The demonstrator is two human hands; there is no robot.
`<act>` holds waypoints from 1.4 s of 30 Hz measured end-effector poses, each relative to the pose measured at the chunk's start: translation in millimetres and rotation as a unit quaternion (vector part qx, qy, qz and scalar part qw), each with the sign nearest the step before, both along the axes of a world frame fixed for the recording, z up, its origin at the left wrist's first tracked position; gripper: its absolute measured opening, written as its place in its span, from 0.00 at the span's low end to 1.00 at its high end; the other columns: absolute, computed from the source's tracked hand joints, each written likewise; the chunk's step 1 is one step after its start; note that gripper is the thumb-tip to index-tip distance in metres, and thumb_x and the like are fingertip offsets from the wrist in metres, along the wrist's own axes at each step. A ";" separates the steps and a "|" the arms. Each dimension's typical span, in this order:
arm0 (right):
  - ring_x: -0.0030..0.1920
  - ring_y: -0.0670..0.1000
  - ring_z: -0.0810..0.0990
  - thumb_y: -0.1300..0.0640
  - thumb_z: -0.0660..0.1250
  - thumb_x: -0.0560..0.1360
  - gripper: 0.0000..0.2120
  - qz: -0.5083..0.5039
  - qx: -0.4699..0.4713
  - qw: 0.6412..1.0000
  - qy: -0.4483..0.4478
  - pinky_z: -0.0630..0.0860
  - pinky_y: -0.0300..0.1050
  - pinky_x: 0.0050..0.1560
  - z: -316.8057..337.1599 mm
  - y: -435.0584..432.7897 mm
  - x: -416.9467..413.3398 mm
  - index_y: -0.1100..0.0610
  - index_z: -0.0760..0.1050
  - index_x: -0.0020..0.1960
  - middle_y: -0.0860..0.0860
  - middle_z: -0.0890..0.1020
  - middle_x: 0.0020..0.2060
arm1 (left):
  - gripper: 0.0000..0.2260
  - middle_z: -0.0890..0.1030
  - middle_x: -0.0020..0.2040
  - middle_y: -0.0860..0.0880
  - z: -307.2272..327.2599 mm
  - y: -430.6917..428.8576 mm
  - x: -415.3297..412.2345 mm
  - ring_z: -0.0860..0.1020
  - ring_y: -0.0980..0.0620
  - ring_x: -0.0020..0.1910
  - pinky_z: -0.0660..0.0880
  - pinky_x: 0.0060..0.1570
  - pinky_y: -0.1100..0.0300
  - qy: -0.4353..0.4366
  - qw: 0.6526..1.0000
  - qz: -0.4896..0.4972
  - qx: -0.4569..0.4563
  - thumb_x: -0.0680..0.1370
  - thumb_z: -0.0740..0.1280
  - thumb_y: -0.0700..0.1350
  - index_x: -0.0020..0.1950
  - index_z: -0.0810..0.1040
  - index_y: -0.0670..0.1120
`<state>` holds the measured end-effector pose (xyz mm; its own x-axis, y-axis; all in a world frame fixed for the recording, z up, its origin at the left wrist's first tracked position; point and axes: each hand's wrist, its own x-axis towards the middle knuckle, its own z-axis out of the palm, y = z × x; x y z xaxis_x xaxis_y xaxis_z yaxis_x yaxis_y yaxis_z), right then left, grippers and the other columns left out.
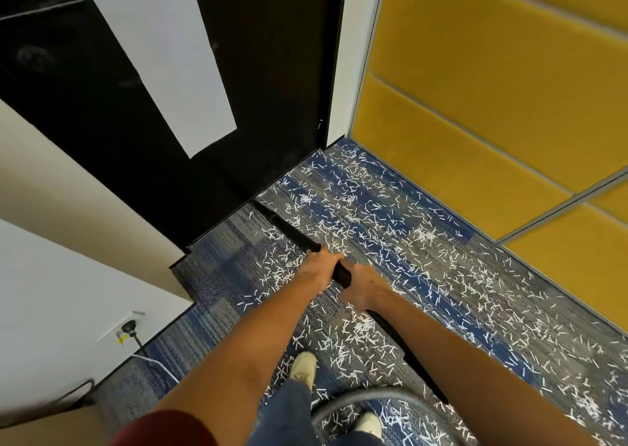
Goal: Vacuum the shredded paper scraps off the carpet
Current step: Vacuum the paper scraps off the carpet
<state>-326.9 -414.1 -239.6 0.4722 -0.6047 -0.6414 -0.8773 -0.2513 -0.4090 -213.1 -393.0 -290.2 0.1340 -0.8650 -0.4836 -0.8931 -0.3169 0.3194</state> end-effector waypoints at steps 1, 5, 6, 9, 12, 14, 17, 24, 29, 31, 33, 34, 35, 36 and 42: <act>0.41 0.55 0.81 0.67 0.65 0.72 0.24 -0.005 -0.001 1.000 0.000 0.81 0.48 0.42 -0.8 -4.0 1.6 0.56 0.66 0.66 0.54 0.78 0.44 | 0.23 0.70 0.62 0.40 -0.1 -5.1 2.4 0.76 0.46 0.47 0.75 0.39 0.60 0.005 1.000 0.000 0.002 0.79 0.58 0.33 0.70 0.67 0.52; 0.38 0.52 0.80 0.67 0.65 0.72 0.24 -0.024 -0.010 1.000 0.008 0.79 0.43 0.39 -3.4 -13.2 9.3 0.55 0.66 0.66 0.53 0.77 0.43 | 0.22 0.69 0.64 0.39 -1.3 -18.3 10.0 0.72 0.52 0.38 0.68 0.27 0.65 0.014 1.000 -0.001 0.008 0.80 0.57 0.36 0.72 0.64 0.51; 0.38 0.52 0.79 0.66 0.65 0.72 0.24 -0.027 -0.011 1.000 0.010 0.79 0.42 0.38 -5.0 -13.2 11.7 0.55 0.66 0.67 0.53 0.77 0.43 | 0.22 0.68 0.65 0.38 -1.9 -19.1 12.1 0.72 0.52 0.37 0.68 0.26 0.65 0.015 1.000 -0.002 0.013 0.80 0.57 0.37 0.73 0.64 0.51; 0.38 0.52 0.80 0.66 0.64 0.73 0.24 -0.036 -0.010 0.999 0.018 0.80 0.43 0.39 -8.9 -10.5 20.9 0.55 0.66 0.66 0.53 0.78 0.43 | 0.25 0.62 0.71 0.37 -0.1 -19.0 21.7 0.75 0.49 0.39 0.71 0.28 0.63 0.019 1.000 -0.009 0.024 0.79 0.59 0.34 0.72 0.64 0.55; 0.40 0.54 0.81 0.65 0.64 0.73 0.24 -0.029 -0.019 0.999 0.022 0.81 0.46 0.42 -11.5 -7.1 26.4 0.54 0.65 0.67 0.54 0.78 0.43 | 0.24 0.64 0.69 0.40 3.1 -15.7 27.0 0.76 0.43 0.51 0.78 0.40 0.59 0.007 0.999 -0.036 0.015 0.77 0.59 0.31 0.69 0.68 0.53; 0.39 0.53 0.80 0.66 0.64 0.73 0.24 -0.028 -0.011 0.999 0.017 0.81 0.44 0.41 -12.5 -3.9 27.1 0.54 0.64 0.67 0.53 0.77 0.43 | 0.23 0.65 0.68 0.40 4.0 -11.8 28.6 0.75 0.42 0.53 0.78 0.41 0.58 0.002 0.999 -0.045 0.012 0.77 0.59 0.31 0.68 0.69 0.51; 0.38 0.53 0.80 0.68 0.63 0.73 0.26 -0.025 -0.003 1.000 0.012 0.80 0.42 0.39 -13.9 2.5 27.4 0.55 0.63 0.68 0.54 0.77 0.43 | 0.23 0.63 0.70 0.40 1.9 -5.8 31.6 0.76 0.42 0.50 0.76 0.37 0.60 -0.014 0.998 -0.059 0.007 0.77 0.61 0.32 0.68 0.69 0.51; 0.40 0.53 0.80 0.68 0.63 0.72 0.28 -0.008 -0.006 0.999 0.035 0.81 0.45 0.42 -7.6 6.2 30.4 0.57 0.61 0.69 0.55 0.77 0.45 | 0.26 0.67 0.67 0.41 -1.2 -2.6 34.3 0.75 0.40 0.53 0.79 0.43 0.56 -0.054 0.995 -0.083 -0.008 0.73 0.66 0.32 0.67 0.69 0.53; 0.39 0.52 0.80 0.68 0.62 0.72 0.28 0.006 -0.009 1.000 0.029 0.80 0.41 0.39 -2.7 14.4 25.1 0.55 0.60 0.70 0.54 0.77 0.44 | 0.23 0.64 0.69 0.39 0.8 6.5 30.9 0.75 0.38 0.55 0.78 0.40 0.58 -0.050 0.997 -0.060 -0.007 0.75 0.65 0.34 0.65 0.70 0.53; 0.40 0.52 0.80 0.68 0.63 0.72 0.27 0.024 -0.012 0.999 0.037 0.81 0.44 0.42 -1.8 19.7 19.9 0.57 0.62 0.69 0.54 0.76 0.44 | 0.21 0.64 0.68 0.39 -1.3 13.5 28.7 0.76 0.38 0.54 0.77 0.39 0.59 -0.039 0.998 -0.043 -0.007 0.75 0.66 0.36 0.64 0.70 0.52; 0.42 0.53 0.80 0.67 0.63 0.72 0.26 0.036 -0.014 0.999 0.034 0.81 0.47 0.44 0.1 25.1 13.8 0.57 0.63 0.68 0.54 0.76 0.45 | 0.18 0.67 0.65 0.41 -2.2 22.5 27.1 0.77 0.42 0.50 0.76 0.38 0.61 -0.020 1.000 -0.019 -0.012 0.75 0.67 0.37 0.63 0.70 0.50; 0.42 0.54 0.80 0.66 0.64 0.72 0.26 0.039 -0.014 0.999 0.031 0.81 0.48 0.45 1.2 28.2 10.4 0.55 0.63 0.68 0.54 0.77 0.45 | 0.18 0.68 0.63 0.41 -2.6 26.8 25.9 0.78 0.43 0.48 0.76 0.38 0.61 -0.012 1.000 -0.011 -0.014 0.75 0.67 0.37 0.62 0.70 0.49; 0.42 0.53 0.80 0.65 0.65 0.72 0.27 0.043 -0.013 0.999 0.029 0.81 0.47 0.45 2.5 31.2 7.0 0.54 0.63 0.69 0.54 0.77 0.45 | 0.17 0.69 0.62 0.41 -3.4 30.4 23.9 0.78 0.43 0.47 0.77 0.39 0.60 -0.009 1.000 -0.009 -0.015 0.75 0.68 0.38 0.62 0.70 0.49; 0.43 0.53 0.80 0.64 0.65 0.72 0.29 0.046 -0.012 0.998 0.028 0.81 0.47 0.45 4.6 34.4 3.1 0.54 0.62 0.71 0.54 0.77 0.46 | 0.17 0.70 0.62 0.41 -3.9 33.7 20.6 0.79 0.43 0.48 0.79 0.41 0.58 -0.011 1.000 -0.011 -0.014 0.75 0.68 0.39 0.62 0.70 0.49; 0.42 0.52 0.80 0.65 0.65 0.73 0.38 0.051 -0.006 0.999 0.013 0.81 0.47 0.45 9.9 43.2 -26.4 0.45 0.53 0.76 0.53 0.77 0.48 | 0.17 0.68 0.64 0.40 -7.1 46.0 -12.1 0.77 0.41 0.53 0.77 0.48 0.57 0.026 0.999 0.014 -0.027 0.75 0.68 0.39 0.62 0.71 0.49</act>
<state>-353.4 -370.9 -229.8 0.5161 -0.5612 -0.6471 -0.8565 -0.3452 -0.3838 -225.2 -347.0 -297.3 0.1352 -0.8861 -0.4433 -0.8655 -0.3234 0.3825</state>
